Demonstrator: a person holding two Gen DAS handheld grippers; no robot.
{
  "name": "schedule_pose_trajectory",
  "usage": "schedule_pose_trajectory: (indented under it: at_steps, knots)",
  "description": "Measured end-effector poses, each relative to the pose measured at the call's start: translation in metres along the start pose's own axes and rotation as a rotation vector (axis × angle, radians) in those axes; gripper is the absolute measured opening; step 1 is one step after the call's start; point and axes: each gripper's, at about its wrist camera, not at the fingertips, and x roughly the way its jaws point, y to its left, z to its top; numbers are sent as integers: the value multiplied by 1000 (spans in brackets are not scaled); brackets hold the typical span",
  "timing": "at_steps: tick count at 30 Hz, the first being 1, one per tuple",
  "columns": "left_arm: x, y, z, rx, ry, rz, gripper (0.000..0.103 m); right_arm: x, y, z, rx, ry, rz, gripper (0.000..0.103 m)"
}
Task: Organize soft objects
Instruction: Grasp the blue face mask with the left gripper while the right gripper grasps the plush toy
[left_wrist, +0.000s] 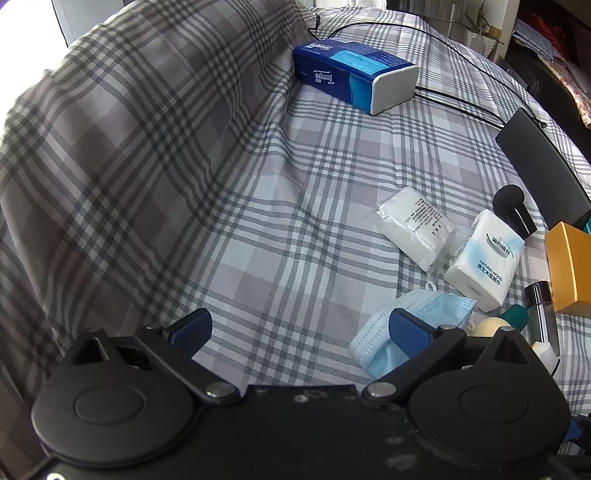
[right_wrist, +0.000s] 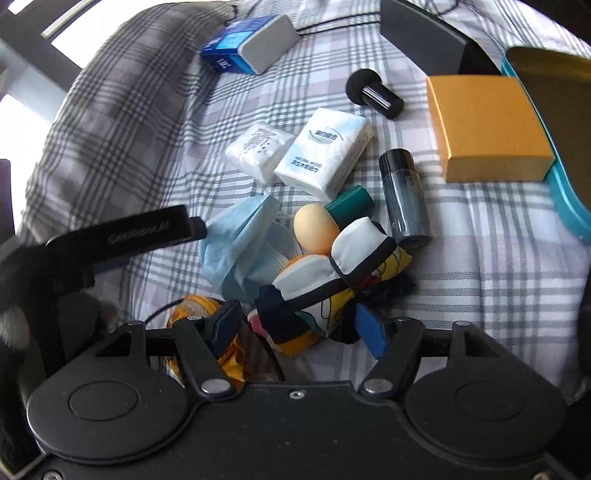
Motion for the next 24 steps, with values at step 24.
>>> schedule_pose_trajectory:
  at_steps: [24]
  knots:
    - [-12, 4, 1, -39, -87, -31, 103, 39, 19, 7, -14, -104, -146, 98]
